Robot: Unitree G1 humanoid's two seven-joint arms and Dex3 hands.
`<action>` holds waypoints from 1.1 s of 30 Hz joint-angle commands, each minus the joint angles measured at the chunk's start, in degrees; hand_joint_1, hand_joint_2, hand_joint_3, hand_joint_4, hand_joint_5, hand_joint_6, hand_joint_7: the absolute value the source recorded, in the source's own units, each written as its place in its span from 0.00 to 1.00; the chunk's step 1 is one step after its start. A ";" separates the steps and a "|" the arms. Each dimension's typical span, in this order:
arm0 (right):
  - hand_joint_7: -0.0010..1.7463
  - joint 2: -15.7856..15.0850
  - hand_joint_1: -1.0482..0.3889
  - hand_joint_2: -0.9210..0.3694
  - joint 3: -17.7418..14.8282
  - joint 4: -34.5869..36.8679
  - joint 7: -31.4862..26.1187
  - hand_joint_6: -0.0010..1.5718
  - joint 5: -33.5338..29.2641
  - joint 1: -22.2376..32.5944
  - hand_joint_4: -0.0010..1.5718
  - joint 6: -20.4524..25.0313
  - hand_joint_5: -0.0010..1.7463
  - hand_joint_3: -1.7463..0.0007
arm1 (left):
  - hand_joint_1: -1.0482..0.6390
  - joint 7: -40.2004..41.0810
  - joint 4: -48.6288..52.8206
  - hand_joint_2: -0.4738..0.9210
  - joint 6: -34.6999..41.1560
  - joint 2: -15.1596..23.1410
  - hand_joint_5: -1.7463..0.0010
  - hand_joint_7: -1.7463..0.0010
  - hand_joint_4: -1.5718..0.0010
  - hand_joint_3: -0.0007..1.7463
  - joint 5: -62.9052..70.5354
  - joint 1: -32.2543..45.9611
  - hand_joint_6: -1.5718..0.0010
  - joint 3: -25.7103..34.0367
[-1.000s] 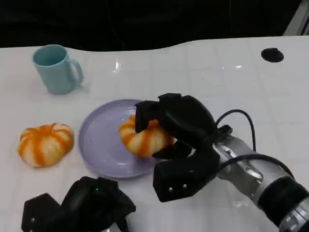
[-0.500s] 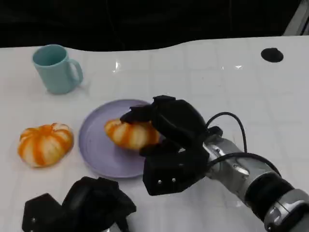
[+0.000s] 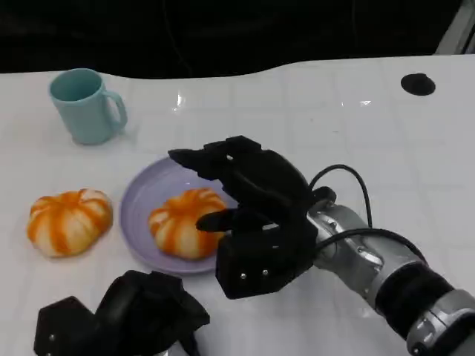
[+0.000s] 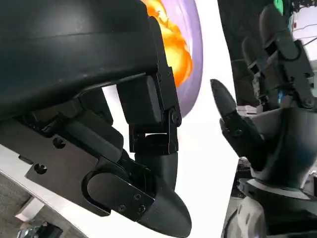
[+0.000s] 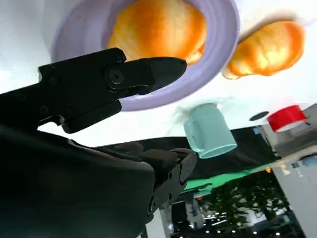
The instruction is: Grasp the bread from the table and place it into the plate.
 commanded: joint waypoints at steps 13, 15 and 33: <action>0.04 -10.46 0.35 0.00 -5.24 -22.61 5.86 0.21 7.20 14.80 0.08 -3.70 0.30 0.86 | 0.00 0.28 0.94 0.93 -0.39 0.60 0.43 0.71 0.07 0.01 0.16 -0.50 0.00 0.30; 0.06 -11.24 0.37 0.00 -6.73 -24.49 6.39 0.26 9.61 17.04 0.12 -5.28 0.33 0.89 | 0.00 0.50 0.88 0.92 -0.27 0.55 0.43 0.71 0.06 0.01 0.27 -0.53 0.00 0.27; 0.67 -11.36 0.62 0.34 -18.21 -25.31 11.87 0.45 29.21 32.28 0.44 -20.59 0.96 0.36 | 0.00 0.59 0.34 0.91 0.46 -0.03 0.43 0.71 0.06 0.00 -0.01 -0.49 0.00 -0.02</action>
